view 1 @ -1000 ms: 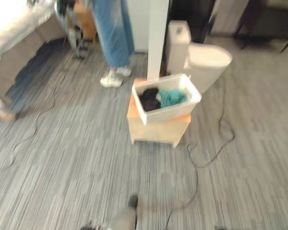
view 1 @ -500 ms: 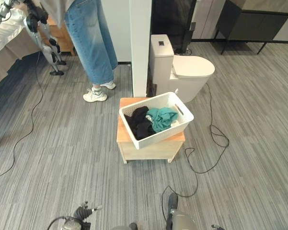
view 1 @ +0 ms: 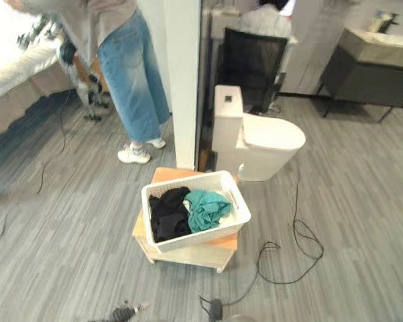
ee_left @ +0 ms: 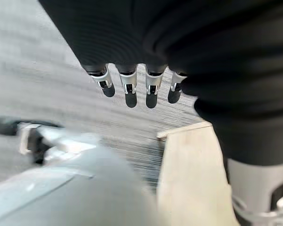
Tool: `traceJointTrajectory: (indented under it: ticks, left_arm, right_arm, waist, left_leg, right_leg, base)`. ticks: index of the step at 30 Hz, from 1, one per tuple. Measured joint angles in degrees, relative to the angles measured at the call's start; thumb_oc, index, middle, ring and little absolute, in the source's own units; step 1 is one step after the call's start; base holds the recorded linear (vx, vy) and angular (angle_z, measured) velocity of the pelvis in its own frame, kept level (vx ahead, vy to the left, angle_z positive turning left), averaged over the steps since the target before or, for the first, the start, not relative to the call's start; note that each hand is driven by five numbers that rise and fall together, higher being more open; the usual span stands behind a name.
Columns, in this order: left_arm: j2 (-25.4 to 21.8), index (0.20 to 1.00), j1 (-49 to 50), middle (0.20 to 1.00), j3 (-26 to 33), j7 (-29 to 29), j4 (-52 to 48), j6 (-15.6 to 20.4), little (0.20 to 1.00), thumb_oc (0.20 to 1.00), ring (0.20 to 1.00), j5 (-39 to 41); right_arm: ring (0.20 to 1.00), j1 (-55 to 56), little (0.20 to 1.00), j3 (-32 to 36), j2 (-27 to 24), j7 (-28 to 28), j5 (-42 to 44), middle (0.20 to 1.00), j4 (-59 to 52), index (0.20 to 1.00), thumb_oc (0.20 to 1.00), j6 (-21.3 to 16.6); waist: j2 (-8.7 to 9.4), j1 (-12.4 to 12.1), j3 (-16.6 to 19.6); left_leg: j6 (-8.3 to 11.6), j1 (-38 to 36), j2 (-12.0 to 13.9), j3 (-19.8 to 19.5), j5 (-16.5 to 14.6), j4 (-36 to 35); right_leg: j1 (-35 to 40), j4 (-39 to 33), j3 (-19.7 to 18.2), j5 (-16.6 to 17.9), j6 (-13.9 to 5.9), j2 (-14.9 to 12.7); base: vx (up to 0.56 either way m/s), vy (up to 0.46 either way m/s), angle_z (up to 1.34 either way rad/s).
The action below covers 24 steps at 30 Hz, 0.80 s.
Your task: Grab the laundry basket,head to the washer,open it,put in the laundry and shut it.
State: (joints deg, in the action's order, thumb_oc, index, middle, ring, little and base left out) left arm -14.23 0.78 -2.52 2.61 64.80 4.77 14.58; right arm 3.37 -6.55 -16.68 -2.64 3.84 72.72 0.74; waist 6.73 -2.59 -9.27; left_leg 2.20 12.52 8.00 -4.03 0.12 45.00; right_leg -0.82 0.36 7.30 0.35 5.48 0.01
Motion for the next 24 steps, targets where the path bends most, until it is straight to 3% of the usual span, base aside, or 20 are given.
traceJointTrajectory:
  ticks: [1, 2, 4, 5, 6, 7, 9, 11, 12, 14, 15, 18, 21, 24]
  left_arm:
    - [-0.08, 1.000, 1.24, 1.000, 0.03, 0.58, -2.42, -0.27, 1.000, 1.000, 1.000, 1.20]
    - [-0.35, 1.000, 3.35, 1.000, -0.01, 1.14, -8.46, -0.11, 1.000, 1.000, 1.000, 2.73]
    - [-0.34, 1.000, 4.11, 1.000, 0.15, 1.85, -13.22, 0.13, 1.000, 1.000, 1.000, 3.54]
    - [-0.20, 1.000, 4.35, 1.000, 0.25, 2.94, -15.81, 0.42, 1.000, 1.000, 1.000, 3.81]
    - [0.16, 1.000, 4.44, 1.000, 0.62, 3.56, -17.30, 0.44, 1.000, 1.000, 1.000, 4.61]
    - [0.73, 1.000, 5.65, 1.000, 2.29, 4.16, -19.72, 0.63, 1.000, 1.000, 1.000, 5.18]
    - [0.40, 1.000, 6.94, 1.000, 3.00, 5.44, -22.16, 0.44, 1.000, 1.000, 1.000, 5.08]
    - [0.52, 1.000, 8.24, 1.000, 3.39, 5.66, -25.68, 0.49, 1.000, 1.000, 1.000, 4.88]
    - [-1.33, 1.000, 9.51, 1.000, 4.66, 7.24, -31.34, 0.24, 1.000, 1.000, 1.000, 2.12]
    - [-3.28, 1.000, 7.85, 1.000, 6.16, 7.97, -33.93, -0.88, 1.000, 1.000, 1.000, -0.59]
    - [-4.95, 1.000, 9.94, 1.000, 8.04, 8.57, -39.72, -2.36, 1.000, 1.000, 1.000, -3.41]
    - [-5.49, 1.000, 10.62, 1.000, 13.26, 10.66, -43.65, -3.02, 1.000, 1.000, 1.000, -6.62]
    - [-6.14, 1.000, 12.19, 1.000, 15.46, 10.64, -43.56, -5.12, 1.000, 1.000, 1.000, -6.56]
    - [-5.70, 1.000, 13.05, 1.000, 14.89, 10.66, -43.43, -5.22, 1.000, 1.000, 1.000, -6.58]
  right_arm:
    - [1.000, -0.46, 1.000, 0.39, -0.29, -0.38, 0.05, 1.000, -1.56, 1.000, 1.000, 0.29]
    - [1.000, 1.69, 1.000, 1.38, -0.47, -1.09, 0.09, 1.000, -5.40, 1.000, 1.000, 0.12]
    - [1.000, 2.29, 1.000, 1.04, -1.65, -1.41, -0.09, 1.000, -10.31, 1.000, 1.000, 0.22]
    - [1.000, 1.51, 1.000, 0.77, -2.74, -1.75, -0.22, 1.000, -12.13, 1.000, 1.000, 0.05]
    - [1.000, 1.83, 1.000, 0.73, -3.33, -1.94, -0.30, 1.000, -12.82, 1.000, 1.000, 0.15]
    - [1.000, 1.51, 1.000, 0.96, -3.77, -2.01, -1.45, 1.000, -14.10, 1.000, 1.000, 0.12]
    - [1.000, 2.27, 1.000, 0.43, -3.69, -1.98, -2.45, 1.000, -16.52, 1.000, 1.000, -0.13]
    - [1.000, 3.22, 1.000, 1.03, -3.94, -2.02, -2.45, 1.000, -18.12, 1.000, 1.000, -0.04]
    - [1.000, 3.17, 1.000, 1.78, -3.41, -2.18, -2.39, 1.000, -21.56, 1.000, 1.000, 0.12]
    - [1.000, 3.07, 1.000, 3.32, -3.04, -2.49, -2.18, 1.000, -23.54, 1.000, 1.000, 0.61]
    - [1.000, 2.39, 1.000, 8.32, -3.21, -3.47, -1.10, 1.000, -25.83, 1.000, 1.000, 1.03]
    - [1.000, 3.28, 1.000, 14.41, -5.51, -7.53, 0.07, 1.000, -33.66, 1.000, 1.000, 2.61]
    - [1.000, 6.20, 1.000, 16.64, -7.67, -8.04, -0.09, 1.000, -42.37, 1.000, 1.000, 3.63]
    - [1.000, 5.35, 1.000, 17.27, -9.51, -9.33, -0.16, 1.000, -40.82, 1.000, 1.000, 3.30]
  waist:
    - [-0.16, -0.36, -0.67]
    - [0.42, -0.01, -0.83]
    - [-0.16, -1.35, -1.37]
    - [-2.05, -2.11, -2.04]
    - [-2.56, -1.63, -2.28]
    - [-4.57, -2.42, -1.85]
    - [-5.50, -2.20, -1.24]
    - [-6.21, -1.37, -0.61]
    - [-4.92, -1.42, -0.42]
    - [-3.68, -0.34, 0.10]
    - [-4.03, -0.35, 0.17]
    - [-5.64, -0.11, 1.41]
    - [-6.48, 0.30, 1.90]
    - [-6.70, -0.06, 2.12]
  left_leg:
    - [-0.09, 1.75, -0.26, 0.43, -0.24, -1.77]
    - [0.47, 2.17, -1.30, 1.79, -0.16, -11.29]
    - [2.58, 0.53, -3.37, 0.20, 0.91, -28.00]
    - [4.49, -0.75, -4.79, -0.11, 2.85, -39.81]
    - [4.96, -1.54, -4.70, -0.38, 3.27, -43.54]
    - [4.80, -1.96, -4.25, 0.19, 3.22, -43.08]
    - [4.63, -5.66, -4.43, 0.17, 3.14, -40.13]
    - [3.61, -9.03, -3.80, 0.24, 3.66, -41.48]
    - [0.32, -14.19, -5.35, 4.51, 2.94, -47.25]
    - [-1.37, -15.68, -7.50, 5.36, 1.88, -47.70]
    - [-2.15, -17.64, -8.39, 7.18, 1.42, -48.60]
    - [-2.92, -18.47, -9.98, 7.81, 0.87, -49.41]
    - [-2.99, -18.56, -10.15, 7.63, 0.91, -49.83]
    - [-3.04, -18.44, -9.69, 7.38, 0.94, -49.25]
  right_leg:
    - [1.25, -0.59, 0.17, -0.20, 0.31, 0.03]
    - [2.34, -2.40, 0.62, 0.26, 1.03, -0.50]
    - [3.05, -2.81, 0.08, -0.45, -0.12, -0.88]
    - [4.60, -3.91, -0.77, -0.45, -0.40, -0.52]
    - [4.86, -4.66, -0.64, -0.18, -0.72, -0.24]
    - [5.51, -5.00, -2.21, -0.09, -0.75, 0.73]
    - [8.23, -5.31, -3.79, -0.93, -2.14, 0.69]
    - [9.06, -5.00, -4.17, -1.90, -3.25, 0.81]
    - [8.42, -2.23, -7.60, -4.11, -6.14, -1.50]
    - [9.15, -2.32, -8.14, -4.95, -7.69, -3.74]
    - [10.12, -2.32, -9.18, -5.46, -8.47, -4.82]
    - [11.05, -4.06, -8.44, -5.18, -10.57, -6.51]
    - [11.68, -5.31, -8.32, -4.80, -11.02, -6.62]
    - [11.88, -5.31, -8.18, -4.77, -11.03, -6.10]
  base:
    - [0.16, 0.085, 0.02]
    - [0.19, 0.115, 0.04]
    - [0.25, 0.143, -0.16]
    - [0.17, 0.088, -0.26]
    - [0.17, 0.087, -0.51]
    - [0.12, 0.075, -0.58]
    - [0.19, 0.135, -0.53]
    - [0.18, 0.147, -0.46]
    - [0.23, 0.205, -0.75]
    - [0.20, 0.188, -0.59]
    - [0.10, 0.100, -0.47]
    - [0.10, 0.070, -0.19]
    - [0.04, 0.022, 0.04]
    - [0.00, 0.000, 0.04]
